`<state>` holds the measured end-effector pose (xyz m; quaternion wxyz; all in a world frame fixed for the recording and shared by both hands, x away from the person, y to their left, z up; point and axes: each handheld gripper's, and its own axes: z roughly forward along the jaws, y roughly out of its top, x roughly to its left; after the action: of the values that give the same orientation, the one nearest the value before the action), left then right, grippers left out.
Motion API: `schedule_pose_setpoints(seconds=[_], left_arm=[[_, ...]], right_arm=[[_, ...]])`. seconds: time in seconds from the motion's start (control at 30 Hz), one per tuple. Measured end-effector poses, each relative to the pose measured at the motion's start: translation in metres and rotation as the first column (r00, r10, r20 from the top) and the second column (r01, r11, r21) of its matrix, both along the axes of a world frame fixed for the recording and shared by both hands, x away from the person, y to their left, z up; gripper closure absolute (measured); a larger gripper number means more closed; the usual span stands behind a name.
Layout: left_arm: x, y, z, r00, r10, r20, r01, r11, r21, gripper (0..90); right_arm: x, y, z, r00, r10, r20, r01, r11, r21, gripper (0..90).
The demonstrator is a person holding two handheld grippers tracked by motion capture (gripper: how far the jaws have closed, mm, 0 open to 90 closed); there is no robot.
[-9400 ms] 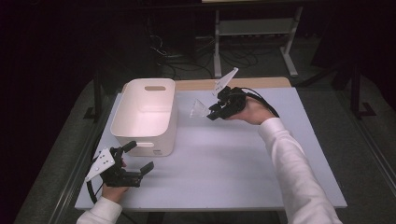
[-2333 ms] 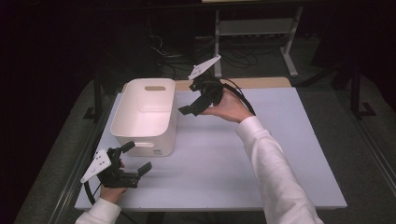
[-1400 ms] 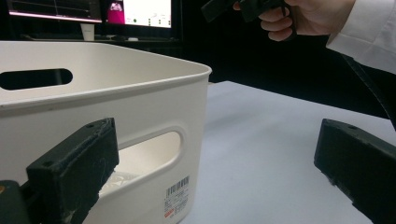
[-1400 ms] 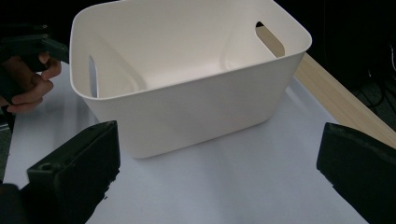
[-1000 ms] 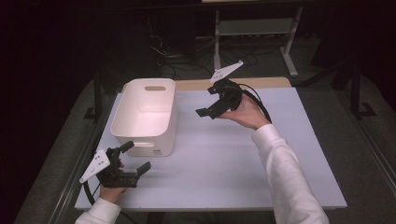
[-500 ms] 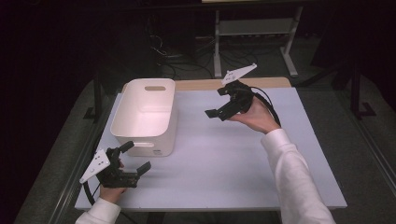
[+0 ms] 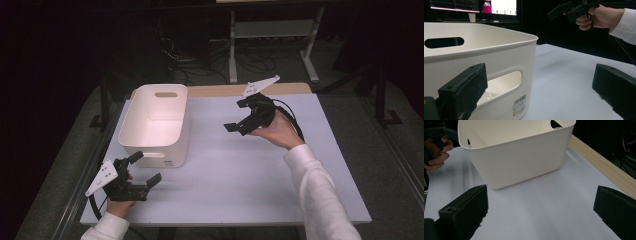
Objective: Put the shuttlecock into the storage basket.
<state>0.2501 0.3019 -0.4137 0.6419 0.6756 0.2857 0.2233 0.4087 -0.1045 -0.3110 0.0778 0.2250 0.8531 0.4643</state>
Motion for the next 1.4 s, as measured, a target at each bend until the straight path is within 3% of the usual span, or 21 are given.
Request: schedule_pose_setpoints(seconds=[0.93,1.4], left_arm=[[0.000,-0.001,0.000,1.0000,0.000,0.000,0.000,1.0000,0.001,0.0],[0.000,0.000,0.000,1.0000,0.001,-0.002,-0.001,1.0000,0.001,0.0]], right_arm=[[-0.016,-0.036,-0.035,0.9988,-0.045,-0.020,0.045,0.9986,0.025,0.0],[-0.028,-0.050,-0.040,0.9984,-0.056,-0.007,0.056,0.9972,0.049,0.0]])
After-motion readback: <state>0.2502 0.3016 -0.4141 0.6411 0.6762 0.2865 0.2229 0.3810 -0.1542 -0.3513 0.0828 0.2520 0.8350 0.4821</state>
